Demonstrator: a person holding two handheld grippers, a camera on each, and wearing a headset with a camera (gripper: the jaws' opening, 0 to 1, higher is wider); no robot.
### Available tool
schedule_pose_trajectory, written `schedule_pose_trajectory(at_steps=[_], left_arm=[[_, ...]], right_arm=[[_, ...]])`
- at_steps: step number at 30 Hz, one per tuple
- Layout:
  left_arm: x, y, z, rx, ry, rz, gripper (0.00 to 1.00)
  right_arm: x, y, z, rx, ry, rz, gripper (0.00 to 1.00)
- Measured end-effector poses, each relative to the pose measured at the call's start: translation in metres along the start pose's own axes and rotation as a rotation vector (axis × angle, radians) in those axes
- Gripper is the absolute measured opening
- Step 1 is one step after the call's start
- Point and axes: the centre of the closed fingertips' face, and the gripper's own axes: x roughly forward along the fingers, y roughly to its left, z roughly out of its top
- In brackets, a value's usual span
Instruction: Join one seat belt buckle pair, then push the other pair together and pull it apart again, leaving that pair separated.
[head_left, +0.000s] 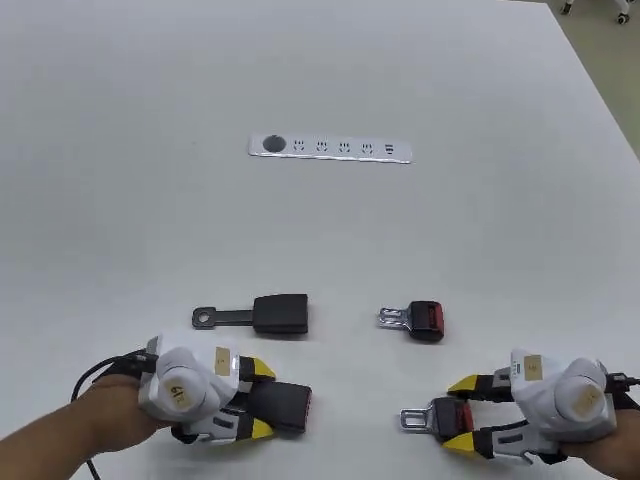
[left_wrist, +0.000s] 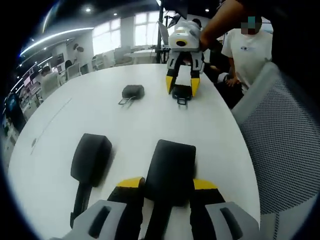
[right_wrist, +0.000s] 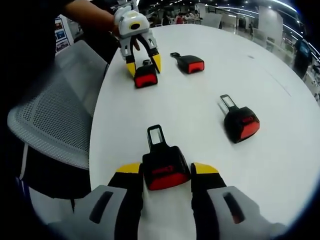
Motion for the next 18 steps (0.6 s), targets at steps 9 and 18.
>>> schedule_pose_trajectory(at_steps=[9, 18], left_arm=[[0.001, 0.004, -0.001, -0.018, 0.012, 0.033, 0.36], [0.003, 0.006, 0.0, -0.04, 0.029, 0.054, 0.36]], right_arm=[[0.005, -0.003, 0.003, 0.021, 0.011, -0.02, 0.36], [0.02, -0.001, 0.019, 0.013, 0.003, -0.02, 0.36]])
